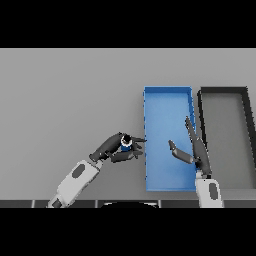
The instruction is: Pick up the blue pipe and place it into the blue bin.
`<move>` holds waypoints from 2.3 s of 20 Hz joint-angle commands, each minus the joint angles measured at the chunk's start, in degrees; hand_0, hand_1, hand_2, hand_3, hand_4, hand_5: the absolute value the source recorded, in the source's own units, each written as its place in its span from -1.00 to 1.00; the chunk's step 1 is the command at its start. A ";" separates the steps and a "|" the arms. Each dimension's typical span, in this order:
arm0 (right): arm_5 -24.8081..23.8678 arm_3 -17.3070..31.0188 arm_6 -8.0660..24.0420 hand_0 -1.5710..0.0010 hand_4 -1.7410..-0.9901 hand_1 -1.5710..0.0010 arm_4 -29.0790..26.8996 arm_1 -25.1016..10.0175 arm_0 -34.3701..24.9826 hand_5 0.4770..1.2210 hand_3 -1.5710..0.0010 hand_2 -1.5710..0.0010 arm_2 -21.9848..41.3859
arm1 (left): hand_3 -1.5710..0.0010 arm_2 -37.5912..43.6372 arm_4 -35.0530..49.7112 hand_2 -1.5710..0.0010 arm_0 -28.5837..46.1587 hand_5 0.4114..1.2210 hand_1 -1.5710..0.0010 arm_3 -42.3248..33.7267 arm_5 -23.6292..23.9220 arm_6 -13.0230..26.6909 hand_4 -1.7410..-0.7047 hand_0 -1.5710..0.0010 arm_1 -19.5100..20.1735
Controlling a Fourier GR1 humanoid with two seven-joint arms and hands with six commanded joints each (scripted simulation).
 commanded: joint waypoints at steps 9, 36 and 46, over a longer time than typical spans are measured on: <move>0.67 -0.54 -1.57 1.00 0.50 1.00 -0.58 -0.21 2.13 -0.59 1.00 1.00 -0.14 | -0.84 -1.57 0.05 -1.00 -0.48 1.00 -1.00 -3.66 -1.09 5.48 -0.98 -1.00 0.28; 23.78 -18.79 20.59 1.00 0.16 1.00 -27.10 -13.31 -19.90 -0.85 1.00 1.00 10.27 | -0.83 -0.31 -1.37 -1.00 -1.02 1.00 -1.00 -2.24 -2.70 6.15 -0.98 -1.00 -0.15; 25.72 -10.51 25.90 1.00 0.38 1.00 -26.18 -6.14 -31.41 -0.90 1.00 1.00 16.16 | -0.93 0.78 0.53 -1.00 -2.07 1.00 -1.00 -0.44 -6.11 4.75 -0.98 -1.00 -0.56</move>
